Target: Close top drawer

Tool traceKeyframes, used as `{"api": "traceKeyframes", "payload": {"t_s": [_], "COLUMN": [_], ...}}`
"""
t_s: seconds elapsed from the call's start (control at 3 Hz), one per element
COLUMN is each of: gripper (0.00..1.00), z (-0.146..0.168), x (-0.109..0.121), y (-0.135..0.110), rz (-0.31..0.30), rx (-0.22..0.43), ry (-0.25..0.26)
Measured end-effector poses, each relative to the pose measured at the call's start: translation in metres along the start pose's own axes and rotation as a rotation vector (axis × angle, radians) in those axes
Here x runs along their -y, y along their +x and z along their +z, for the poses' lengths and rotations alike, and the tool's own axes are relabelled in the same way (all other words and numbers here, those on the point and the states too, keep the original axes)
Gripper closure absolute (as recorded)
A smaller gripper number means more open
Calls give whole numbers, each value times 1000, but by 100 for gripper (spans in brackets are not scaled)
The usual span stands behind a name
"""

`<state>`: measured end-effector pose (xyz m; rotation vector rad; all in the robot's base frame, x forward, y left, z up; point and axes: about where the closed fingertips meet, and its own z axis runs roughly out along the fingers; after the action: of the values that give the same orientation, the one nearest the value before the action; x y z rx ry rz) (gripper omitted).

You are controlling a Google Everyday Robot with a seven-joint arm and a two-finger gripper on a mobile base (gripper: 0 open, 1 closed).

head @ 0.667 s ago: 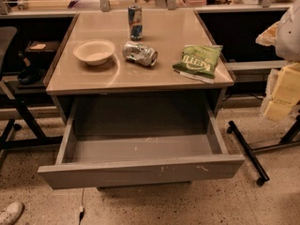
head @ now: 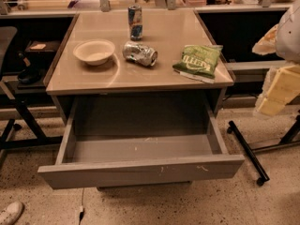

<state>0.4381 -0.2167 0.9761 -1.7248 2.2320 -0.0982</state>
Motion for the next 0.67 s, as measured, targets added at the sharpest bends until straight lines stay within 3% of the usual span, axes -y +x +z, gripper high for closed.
{"api": "traceKeyframes", "payload": {"t_s": [0.67], "gripper": [64], "z": [0], "x": [0], "y": [0], "rz": [0], "rx": [0], "ry": [0]}}
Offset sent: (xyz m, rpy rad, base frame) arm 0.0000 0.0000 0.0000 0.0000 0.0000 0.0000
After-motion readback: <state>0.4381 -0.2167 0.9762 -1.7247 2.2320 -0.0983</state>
